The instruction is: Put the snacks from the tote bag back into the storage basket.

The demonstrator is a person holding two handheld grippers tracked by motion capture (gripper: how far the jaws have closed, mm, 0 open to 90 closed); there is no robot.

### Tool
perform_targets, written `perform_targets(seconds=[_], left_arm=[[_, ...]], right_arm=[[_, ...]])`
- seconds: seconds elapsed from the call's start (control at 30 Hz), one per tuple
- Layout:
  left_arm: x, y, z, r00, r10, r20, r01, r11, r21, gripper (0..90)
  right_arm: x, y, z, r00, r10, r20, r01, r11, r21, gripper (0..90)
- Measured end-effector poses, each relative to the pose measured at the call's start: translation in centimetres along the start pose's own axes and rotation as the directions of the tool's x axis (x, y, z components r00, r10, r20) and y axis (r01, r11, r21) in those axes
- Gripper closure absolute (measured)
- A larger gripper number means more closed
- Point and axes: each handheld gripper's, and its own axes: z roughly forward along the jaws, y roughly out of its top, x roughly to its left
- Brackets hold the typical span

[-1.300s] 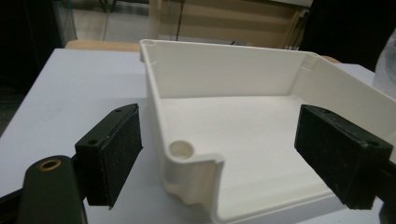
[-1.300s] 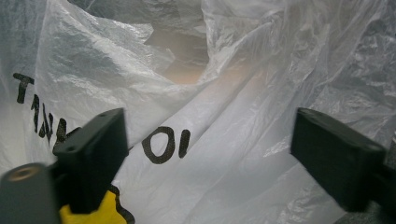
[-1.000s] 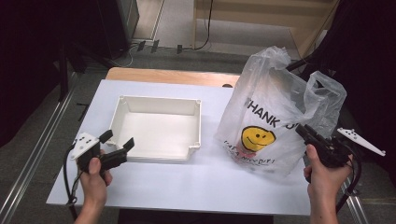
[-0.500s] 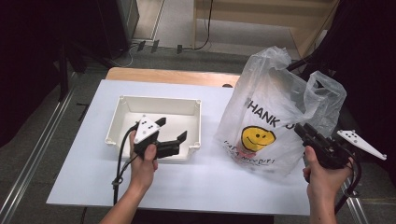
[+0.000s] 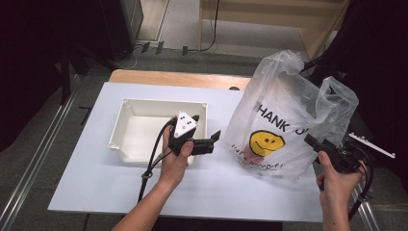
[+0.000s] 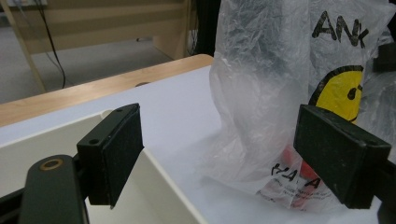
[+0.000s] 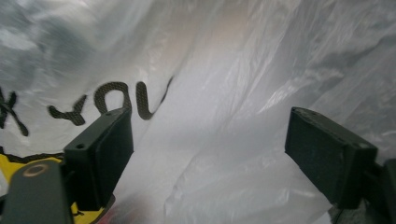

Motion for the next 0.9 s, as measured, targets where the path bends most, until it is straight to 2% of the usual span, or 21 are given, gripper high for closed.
perform_targets(seconds=[0.13, 0.17, 0.2, 0.23, 0.3, 0.4, 0.47, 0.57, 0.6, 0.63, 0.7, 0.73, 0.77, 0.87, 0.9], left_arm=[[-1.0, 0.5, 1.0, 0.9996, 0.02, 0.021, -0.021, 0.9998, 0.005, 16.0], [-1.0, 0.5, 1.0, 0.9996, 0.02, 0.021, -0.021, 0.9998, 0.005, 15.9], [-1.4, 0.6, 1.6, 0.9991, 0.032, 0.028, -0.033, 0.9994, 0.009, 16.0], [-1.6, 0.7, 1.8, 0.9989, 0.035, 0.03, -0.035, 0.9993, 0.014, 16.0], [-1.9, 0.8, 2.3, 0.9987, 0.032, 0.041, -0.032, 0.9994, 0.016, 16.0], [-2.2, 0.9, 3.0, 0.9986, 0.032, 0.041, -0.033, 0.9993, 0.015, 16.0], [-2.4, 1.1, 3.6, 0.9984, 0.027, 0.049, -0.027, 0.9996, 0.01, 16.3], [-2.7, 1.4, 4.5, 0.9958, 0.029, 0.087, -0.03, 0.9995, 0.009, 17.4], [-2.9, 1.5, 4.9, 0.9953, 0.038, 0.089, -0.039, 0.9991, 0.018, 22.0], [-3.2, 1.6, 5.1, 0.9951, 0.049, 0.086, -0.051, 0.9983, 0.029, 29.4], [-3.5, 1.7, 5.6, 0.9945, 0.066, 0.082, -0.071, 0.9954, 0.065, 50.1], [-3.6, 1.6, 5.8, 0.9944, 0.065, 0.083, -0.072, 0.9937, 0.086, 55.9], [-3.6, 1.6, 5.9, 0.9944, 0.063, 0.085, -0.071, 0.9929, 0.095, 69.7], [-3.2, 1.2, 5.9, 0.9931, 0.068, 0.095, -0.08, 0.9886, 0.128, 88.6], [-3.1, 1.1, 5.9, 0.9928, 0.067, 0.099, -0.08, 0.9884, 0.129, 90.0]], right_arm=[[-0.1, -0.7, 0.8, 0.9974, -0.007, -0.071, 0.008, 1.0, 0.016, 53.6], [-0.1, -0.7, 0.8, 0.9974, -0.007, -0.071, 0.008, 1.0, 0.016, 53.6], [0.2, -1.1, 1.2, 0.9943, -0.018, -0.105, 0.021, 0.999, 0.03, 67.6], [0.4, -1.3, 1.3, 0.9937, -0.021, -0.11, 0.026, 0.999, 0.041, 72.3], [1.1, -1.6, 1.5, 0.9891, -0.059, -0.135, 0.064, 0.997, 0.032, 82.3], [2.2, -1.8, 1.4, 0.9774, -0.107, -0.182, 0.111, 0.994, 0.013, 88.5], [2.9, -1.9, 1.3, 0.9685, -0.143, -0.204, 0.146, 0.989, -0.002, 88.1], [3.6, -1.7, 0.8, 0.9578, -0.185, -0.219, 0.184, 0.983, -0.028, 83.0], [3.8, -1.7, 0.6, 0.9558, -0.19, -0.225, 0.188, 0.982, -0.027, 80.9], [4.0, -1.6, 0.5, 0.9514, -0.206, -0.229, 0.203, 0.978, -0.037, 77.6], [4.3, -1.4, 0.0, 0.9491, -0.237, -0.208, 0.229, 0.972, -0.058, 66.9], [4.4, -1.3, -0.2, 0.9517, -0.249, -0.18, 0.24, 0.968, -0.073, 61.7], [4.5, -1.2, -0.6, 0.9554, -0.259, -0.142, 0.248, 0.965, -0.087, 55.8], [4.1, -0.7, -1.3, 0.9611, -0.259, -0.097, 0.248, 0.962, -0.111, 48.0], [3.8, -0.4, -1.6, 0.9654, -0.249, -0.077, 0.239, 0.963, -0.126, 45.2]])
